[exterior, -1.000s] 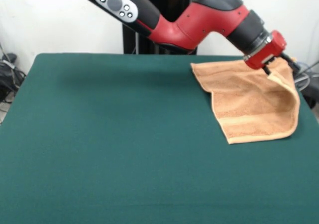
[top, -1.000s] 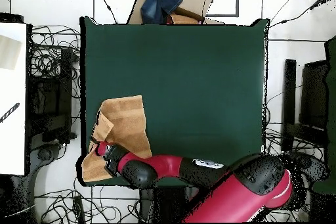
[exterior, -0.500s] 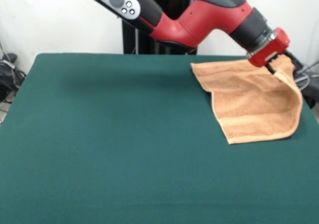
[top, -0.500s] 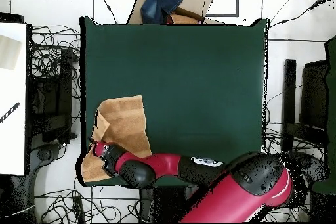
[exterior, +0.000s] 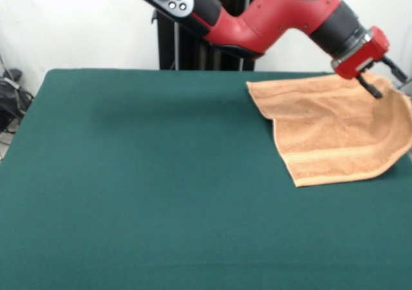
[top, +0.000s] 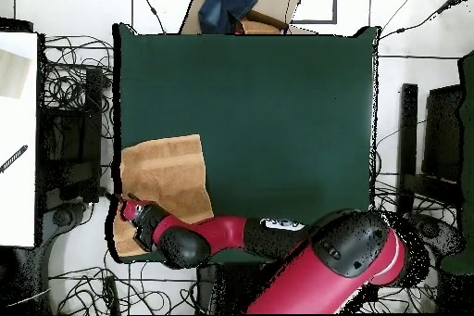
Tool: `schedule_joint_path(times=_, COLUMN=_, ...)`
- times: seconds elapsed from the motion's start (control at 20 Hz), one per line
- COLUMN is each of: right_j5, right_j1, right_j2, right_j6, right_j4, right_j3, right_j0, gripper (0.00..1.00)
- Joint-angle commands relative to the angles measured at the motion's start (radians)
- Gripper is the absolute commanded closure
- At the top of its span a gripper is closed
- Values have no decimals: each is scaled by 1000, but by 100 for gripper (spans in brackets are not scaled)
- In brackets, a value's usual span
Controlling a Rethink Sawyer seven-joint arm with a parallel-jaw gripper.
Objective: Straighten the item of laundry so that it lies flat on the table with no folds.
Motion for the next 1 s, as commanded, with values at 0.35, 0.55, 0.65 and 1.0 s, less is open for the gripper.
schedule_joint_path(times=0.35, right_j5=-161, right_j1=-76, right_j2=67, right_j6=226, right_j4=147, right_j3=34, right_j0=102, gripper=0)
schedule_joint_path(times=0.55, right_j5=-181, right_j1=-244, right_j2=-42, right_j6=244, right_j4=323, right_j3=114, right_j0=197, gripper=0)
schedule_joint_path(times=0.65, right_j5=-152, right_j1=-496, right_j2=-205, right_j6=231, right_j4=508, right_j3=199, right_j0=334, gripper=0)
schedule_joint_path(times=1.0, right_j5=-138, right_j1=-517, right_j2=-341, right_j6=176, right_j4=536, right_j3=202, right_j0=365, gripper=0)
